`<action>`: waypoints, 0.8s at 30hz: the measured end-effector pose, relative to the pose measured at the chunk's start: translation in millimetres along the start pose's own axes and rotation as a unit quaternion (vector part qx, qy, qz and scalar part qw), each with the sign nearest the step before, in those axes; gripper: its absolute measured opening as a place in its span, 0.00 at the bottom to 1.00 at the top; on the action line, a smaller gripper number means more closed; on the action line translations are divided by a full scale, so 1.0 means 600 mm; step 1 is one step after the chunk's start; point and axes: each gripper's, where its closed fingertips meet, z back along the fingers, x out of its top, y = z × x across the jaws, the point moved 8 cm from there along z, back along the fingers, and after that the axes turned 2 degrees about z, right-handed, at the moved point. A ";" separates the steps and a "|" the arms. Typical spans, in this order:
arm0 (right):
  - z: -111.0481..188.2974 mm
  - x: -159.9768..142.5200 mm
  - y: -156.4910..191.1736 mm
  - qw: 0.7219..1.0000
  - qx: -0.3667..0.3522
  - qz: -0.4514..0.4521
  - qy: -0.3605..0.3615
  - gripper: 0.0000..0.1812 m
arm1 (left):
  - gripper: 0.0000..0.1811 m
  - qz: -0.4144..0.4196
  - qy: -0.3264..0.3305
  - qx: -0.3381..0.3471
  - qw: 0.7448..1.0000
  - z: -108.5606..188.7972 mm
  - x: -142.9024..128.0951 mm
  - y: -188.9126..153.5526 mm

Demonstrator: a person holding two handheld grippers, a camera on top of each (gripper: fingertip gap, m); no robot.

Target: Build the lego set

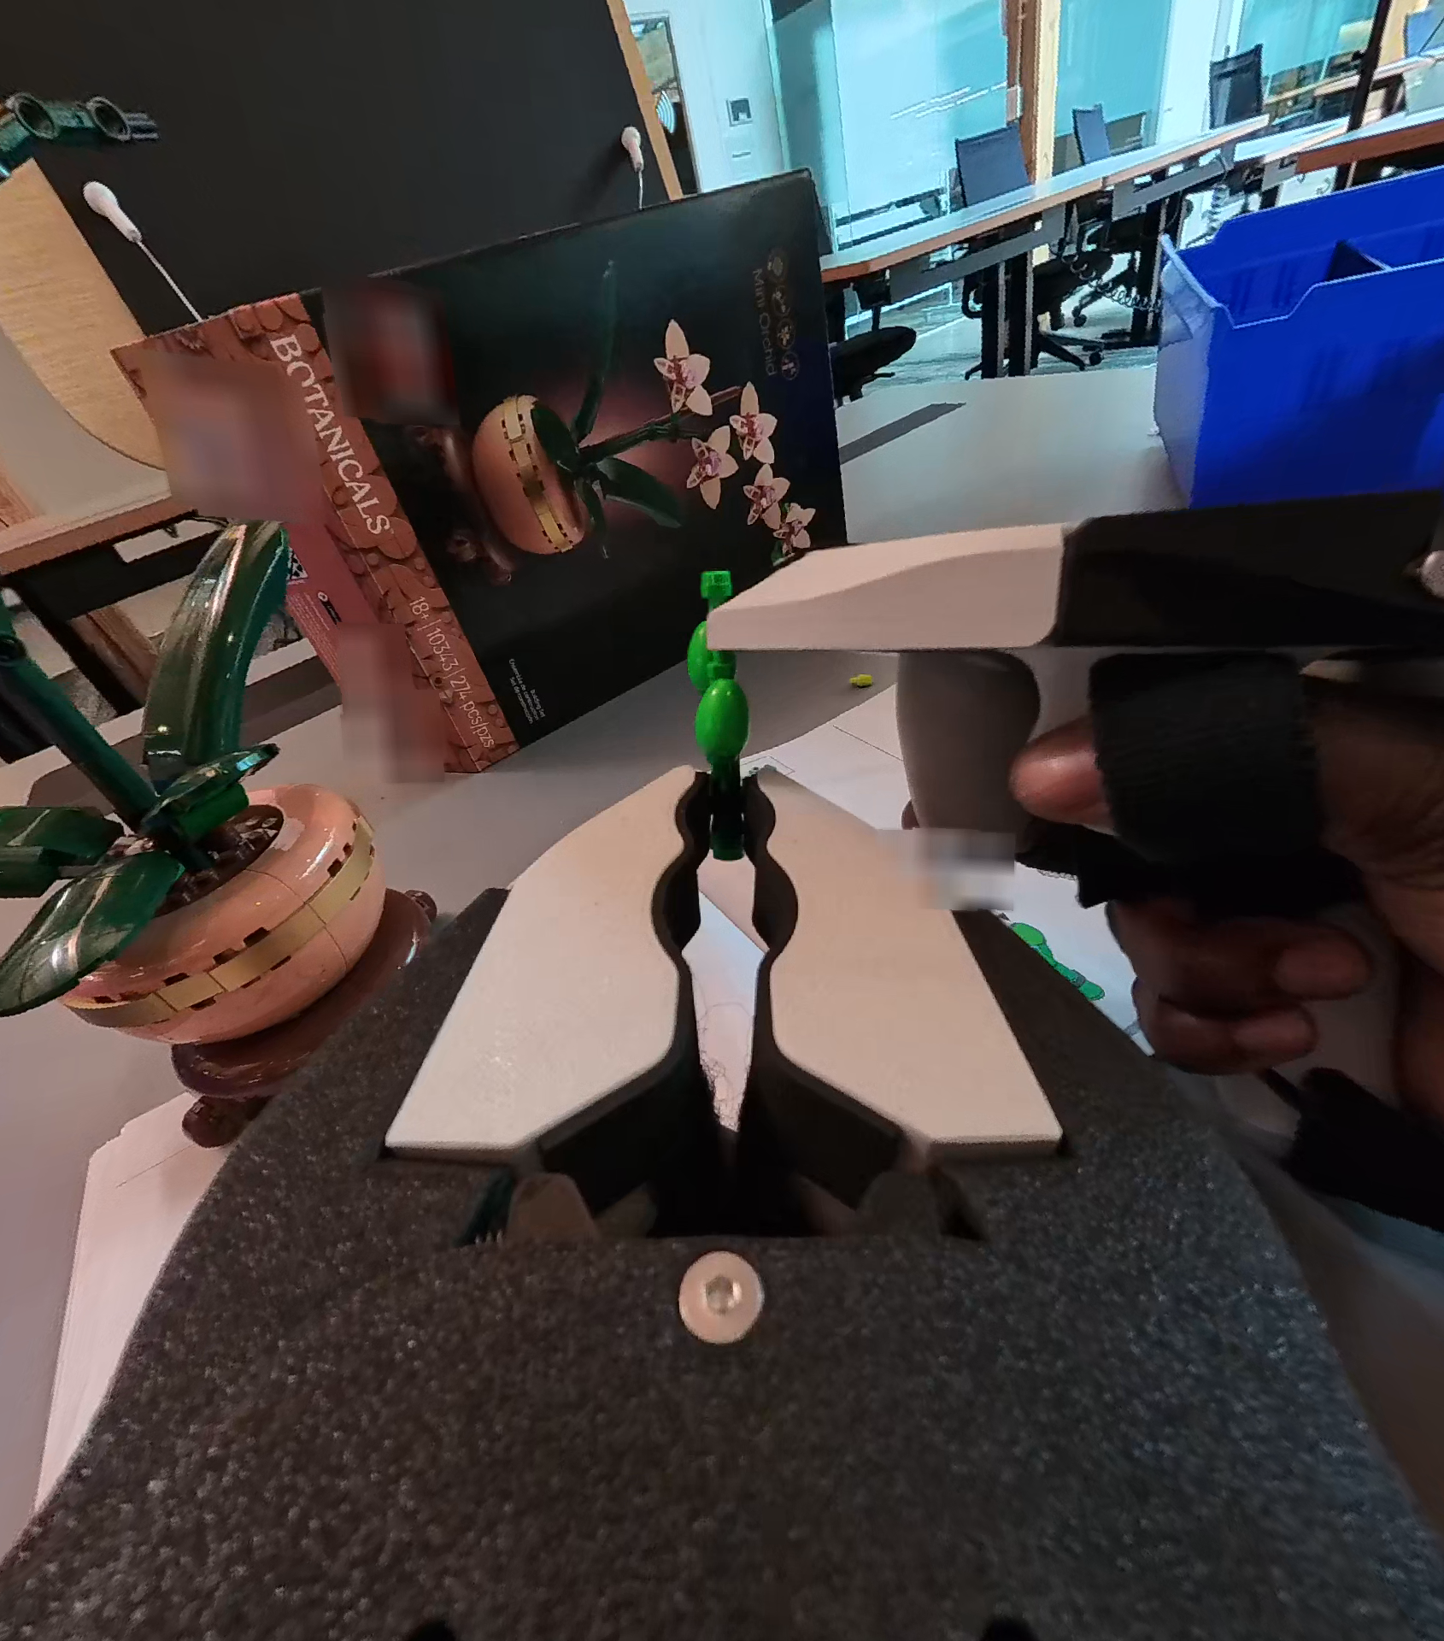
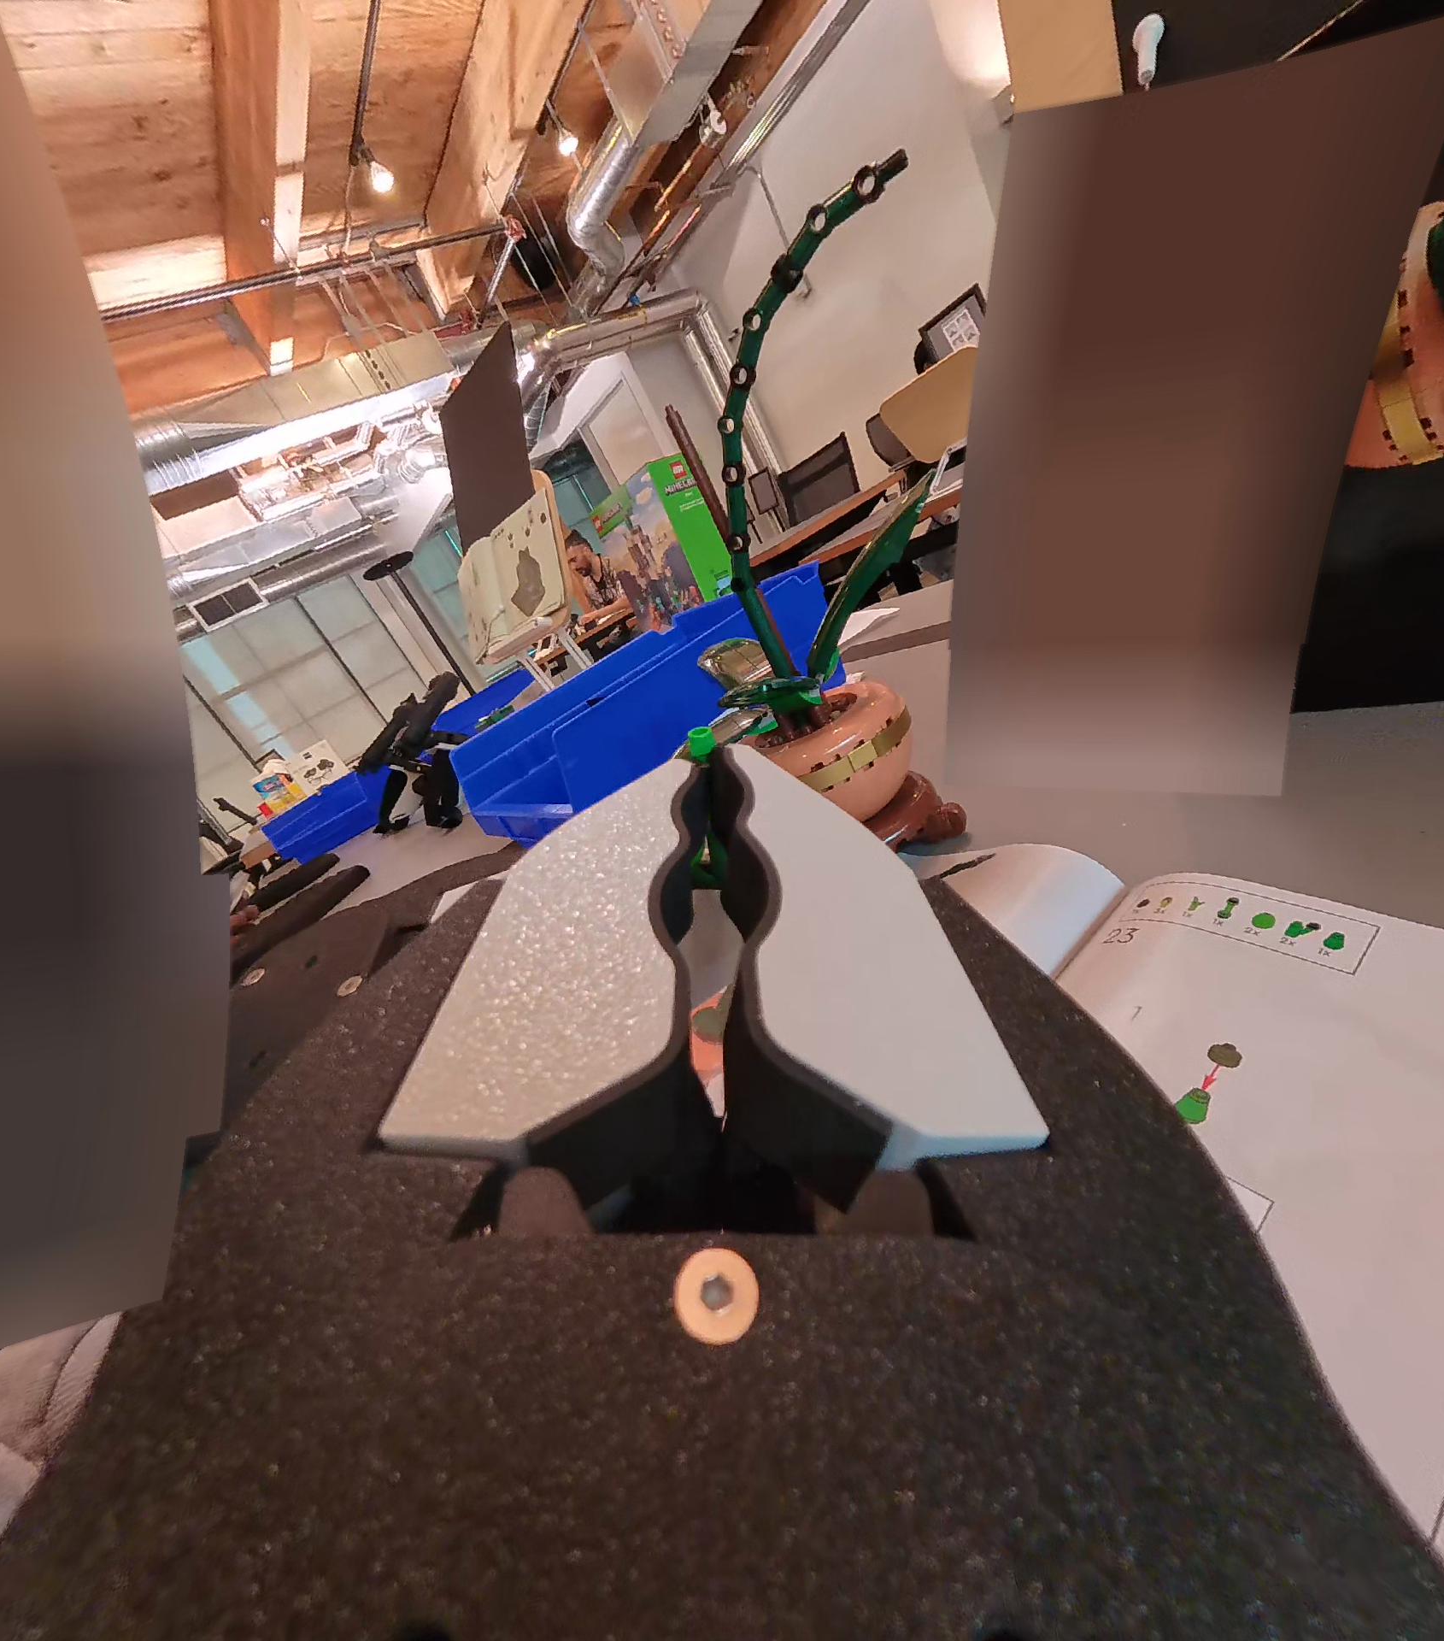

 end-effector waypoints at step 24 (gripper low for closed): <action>-0.011 0.101 0.005 0.936 0.231 0.244 0.101 0.20 | 0.03 0.226 -0.012 -0.237 0.945 0.015 0.004 0.052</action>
